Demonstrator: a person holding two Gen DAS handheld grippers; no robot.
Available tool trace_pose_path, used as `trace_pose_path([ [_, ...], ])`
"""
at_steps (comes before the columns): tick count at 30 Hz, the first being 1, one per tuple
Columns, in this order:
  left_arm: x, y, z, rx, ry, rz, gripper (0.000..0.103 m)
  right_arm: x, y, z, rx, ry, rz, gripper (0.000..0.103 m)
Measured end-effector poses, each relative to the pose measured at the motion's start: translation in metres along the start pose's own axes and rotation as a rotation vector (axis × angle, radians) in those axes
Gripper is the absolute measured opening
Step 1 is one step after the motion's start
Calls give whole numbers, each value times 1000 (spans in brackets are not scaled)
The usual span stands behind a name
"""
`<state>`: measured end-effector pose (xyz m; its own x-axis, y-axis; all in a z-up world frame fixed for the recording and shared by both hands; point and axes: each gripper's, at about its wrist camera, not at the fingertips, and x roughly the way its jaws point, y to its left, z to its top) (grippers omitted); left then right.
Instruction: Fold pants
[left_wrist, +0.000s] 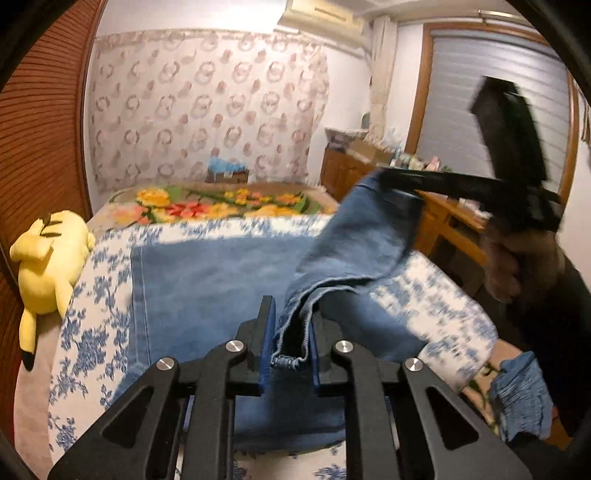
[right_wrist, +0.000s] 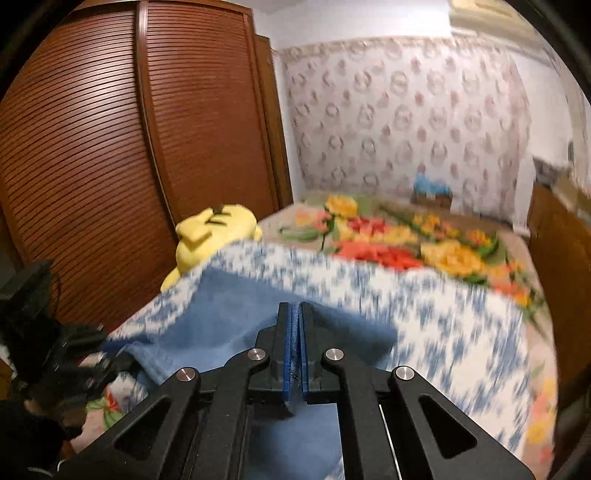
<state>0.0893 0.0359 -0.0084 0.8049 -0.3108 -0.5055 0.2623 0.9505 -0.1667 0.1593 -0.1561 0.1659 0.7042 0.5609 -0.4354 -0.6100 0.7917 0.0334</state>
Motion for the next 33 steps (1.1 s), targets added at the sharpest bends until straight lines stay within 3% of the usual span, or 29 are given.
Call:
trace_pose_path([
  [6, -16, 9, 14, -11, -25, 46, 16, 27, 16, 27, -64, 15, 18, 3],
  [12, -14, 31, -4, -61, 0, 67, 16, 79, 25, 36, -76, 114, 56, 3],
  [14, -13, 37, -11, -74, 13, 75, 9, 93, 31, 35, -88, 138, 60, 3],
  [23, -11, 66, -39, -132, 50, 106, 5, 153, 57, 49, -124, 218, 105, 3],
  [33, -6, 86, -55, -163, 81, 143, 5, 215, 72, 55, -156, 301, 72, 3],
])
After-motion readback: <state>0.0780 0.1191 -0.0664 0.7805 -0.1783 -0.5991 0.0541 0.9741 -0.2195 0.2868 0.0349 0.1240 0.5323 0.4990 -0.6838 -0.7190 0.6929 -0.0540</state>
